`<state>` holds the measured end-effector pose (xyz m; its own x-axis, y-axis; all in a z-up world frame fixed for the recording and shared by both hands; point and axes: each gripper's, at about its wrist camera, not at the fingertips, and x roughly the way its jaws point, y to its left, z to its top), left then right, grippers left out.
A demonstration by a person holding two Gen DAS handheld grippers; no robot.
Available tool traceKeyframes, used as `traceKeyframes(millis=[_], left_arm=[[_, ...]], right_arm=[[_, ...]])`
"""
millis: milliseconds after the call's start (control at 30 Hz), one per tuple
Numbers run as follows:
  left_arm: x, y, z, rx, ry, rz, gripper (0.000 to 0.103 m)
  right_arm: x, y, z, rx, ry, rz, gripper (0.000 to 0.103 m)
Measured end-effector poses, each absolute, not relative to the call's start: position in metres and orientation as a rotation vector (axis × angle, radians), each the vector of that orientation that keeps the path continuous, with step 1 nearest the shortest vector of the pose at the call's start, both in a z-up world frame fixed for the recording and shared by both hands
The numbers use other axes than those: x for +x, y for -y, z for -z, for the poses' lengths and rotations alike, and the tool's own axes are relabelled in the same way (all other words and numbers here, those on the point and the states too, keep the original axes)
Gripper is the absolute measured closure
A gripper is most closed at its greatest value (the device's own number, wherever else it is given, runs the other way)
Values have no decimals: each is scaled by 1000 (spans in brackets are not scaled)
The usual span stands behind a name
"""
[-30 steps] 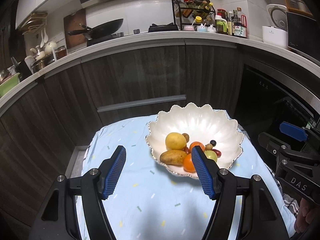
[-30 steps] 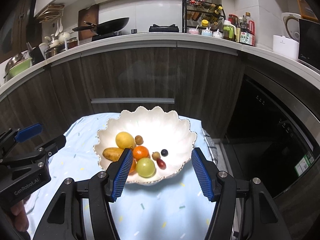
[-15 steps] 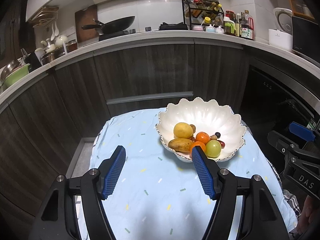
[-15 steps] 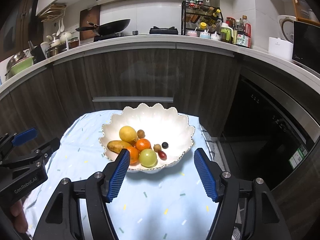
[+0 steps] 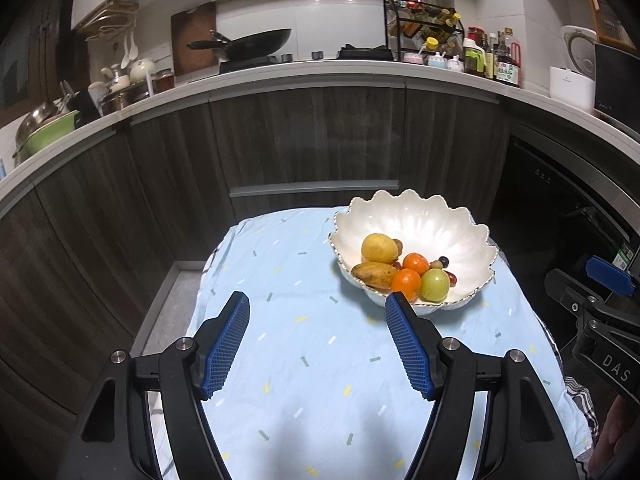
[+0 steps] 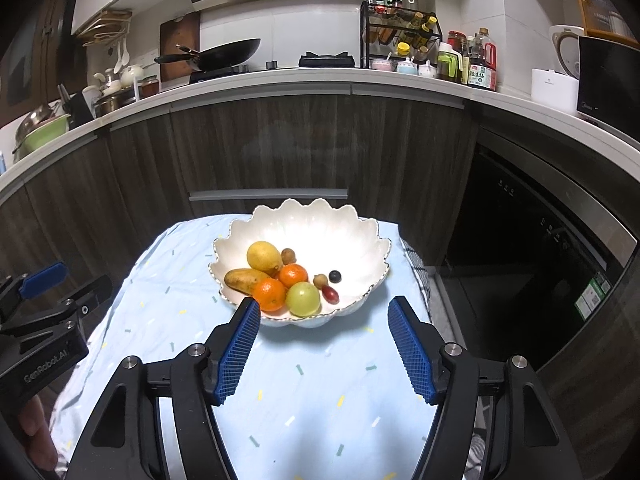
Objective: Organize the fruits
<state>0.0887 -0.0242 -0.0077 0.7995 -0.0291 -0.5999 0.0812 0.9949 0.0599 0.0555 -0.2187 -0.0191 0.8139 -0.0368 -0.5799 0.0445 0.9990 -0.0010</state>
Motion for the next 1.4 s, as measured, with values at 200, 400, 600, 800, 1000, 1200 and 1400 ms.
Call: traceKeyframes(millis=[200, 400, 600, 800, 1000, 1200, 1400], left_arm=[[81, 20, 9, 77, -642, 53, 33], [78, 18, 10, 71, -642, 47, 33], [77, 18, 9, 73, -636, 45, 33], [77, 19, 9, 77, -636, 49, 33], [77, 18, 8, 74, -634, 49, 33], [78, 18, 8, 71, -636, 47, 33], [79, 18, 8, 71, -636, 48, 33]], right_arm=[[49, 217, 21, 15, -615, 39, 36], [46, 218, 22, 21, -619, 44, 36], [46, 219, 23, 19, -615, 43, 36], [45, 219, 21, 20, -611, 41, 36], [44, 218, 21, 19, -610, 41, 36], [43, 217, 20, 13, -611, 38, 36], [43, 217, 20, 16, -614, 38, 36]])
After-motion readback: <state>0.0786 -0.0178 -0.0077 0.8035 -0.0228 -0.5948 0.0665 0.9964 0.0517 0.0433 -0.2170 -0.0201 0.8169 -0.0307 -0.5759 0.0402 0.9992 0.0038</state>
